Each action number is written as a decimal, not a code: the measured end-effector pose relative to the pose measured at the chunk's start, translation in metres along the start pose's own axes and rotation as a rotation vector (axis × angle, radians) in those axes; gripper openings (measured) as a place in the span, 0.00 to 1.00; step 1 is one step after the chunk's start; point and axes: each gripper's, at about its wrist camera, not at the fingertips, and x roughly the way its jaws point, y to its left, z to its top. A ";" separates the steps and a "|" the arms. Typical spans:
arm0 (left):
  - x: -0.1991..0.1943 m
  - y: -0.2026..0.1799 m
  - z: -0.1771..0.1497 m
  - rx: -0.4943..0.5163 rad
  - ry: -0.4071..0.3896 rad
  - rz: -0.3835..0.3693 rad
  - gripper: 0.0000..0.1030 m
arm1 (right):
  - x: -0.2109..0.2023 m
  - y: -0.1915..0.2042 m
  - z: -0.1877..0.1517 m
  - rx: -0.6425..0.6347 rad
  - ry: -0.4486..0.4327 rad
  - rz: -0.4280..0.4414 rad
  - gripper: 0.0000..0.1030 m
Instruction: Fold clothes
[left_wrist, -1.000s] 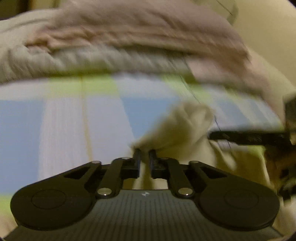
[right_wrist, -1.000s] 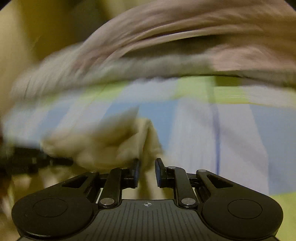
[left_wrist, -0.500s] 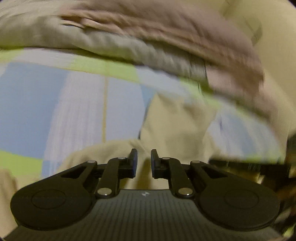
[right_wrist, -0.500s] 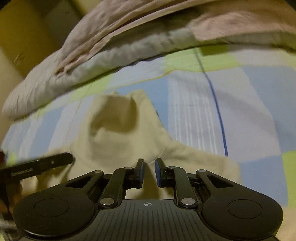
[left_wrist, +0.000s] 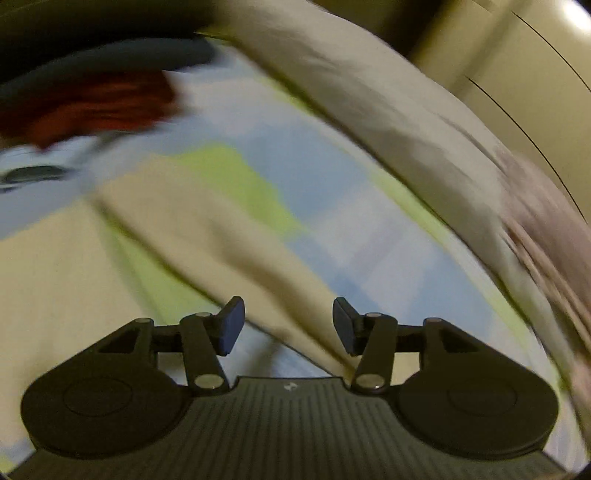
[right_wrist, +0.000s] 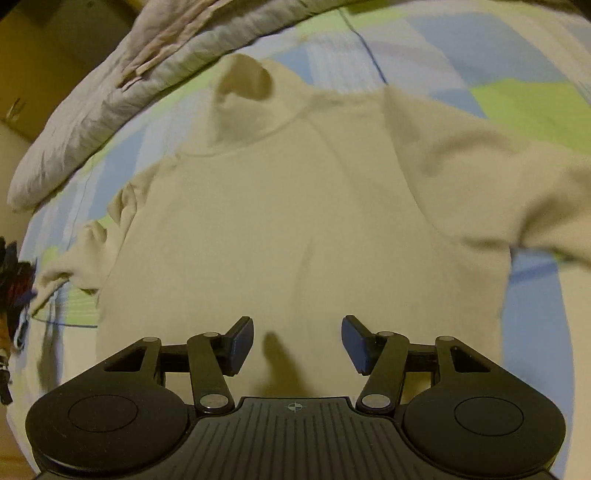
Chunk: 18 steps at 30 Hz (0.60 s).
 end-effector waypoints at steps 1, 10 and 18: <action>0.005 0.013 0.007 -0.052 -0.005 0.016 0.46 | 0.001 0.002 -0.002 0.004 -0.007 -0.011 0.55; 0.041 0.052 0.039 -0.057 -0.019 0.020 0.00 | 0.014 0.022 -0.003 -0.036 -0.012 -0.113 0.69; 0.016 0.051 0.069 0.301 -0.060 -0.037 0.00 | 0.027 0.040 -0.013 -0.102 -0.013 -0.189 0.87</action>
